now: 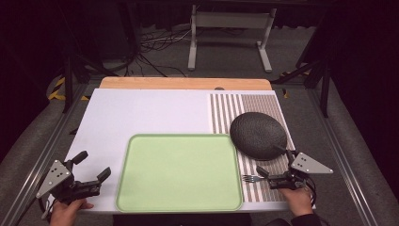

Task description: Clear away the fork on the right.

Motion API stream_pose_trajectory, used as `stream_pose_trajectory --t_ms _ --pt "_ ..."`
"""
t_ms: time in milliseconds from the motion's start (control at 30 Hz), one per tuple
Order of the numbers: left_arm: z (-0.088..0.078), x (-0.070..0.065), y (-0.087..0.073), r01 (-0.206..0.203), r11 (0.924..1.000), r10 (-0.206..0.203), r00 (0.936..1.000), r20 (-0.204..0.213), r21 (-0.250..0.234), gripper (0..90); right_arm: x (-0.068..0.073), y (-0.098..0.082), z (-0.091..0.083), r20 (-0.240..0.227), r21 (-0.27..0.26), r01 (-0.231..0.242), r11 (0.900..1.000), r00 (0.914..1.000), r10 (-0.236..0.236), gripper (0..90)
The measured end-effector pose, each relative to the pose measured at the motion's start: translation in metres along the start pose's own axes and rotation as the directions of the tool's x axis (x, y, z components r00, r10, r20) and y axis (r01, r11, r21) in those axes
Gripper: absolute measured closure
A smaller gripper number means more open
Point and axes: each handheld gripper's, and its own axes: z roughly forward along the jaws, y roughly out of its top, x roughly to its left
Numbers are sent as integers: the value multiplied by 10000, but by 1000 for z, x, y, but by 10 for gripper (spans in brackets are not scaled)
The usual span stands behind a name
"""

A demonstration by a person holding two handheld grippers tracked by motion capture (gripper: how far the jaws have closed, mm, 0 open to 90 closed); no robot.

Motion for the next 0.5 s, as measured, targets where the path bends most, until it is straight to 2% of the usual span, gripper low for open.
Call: stream_pose_trajectory --t_ms 500 --pt "-1 0 0 -22 10000 22 10000 36 -88 1 -1 0 -1 -16 48 -104 9999 9999 104 5"
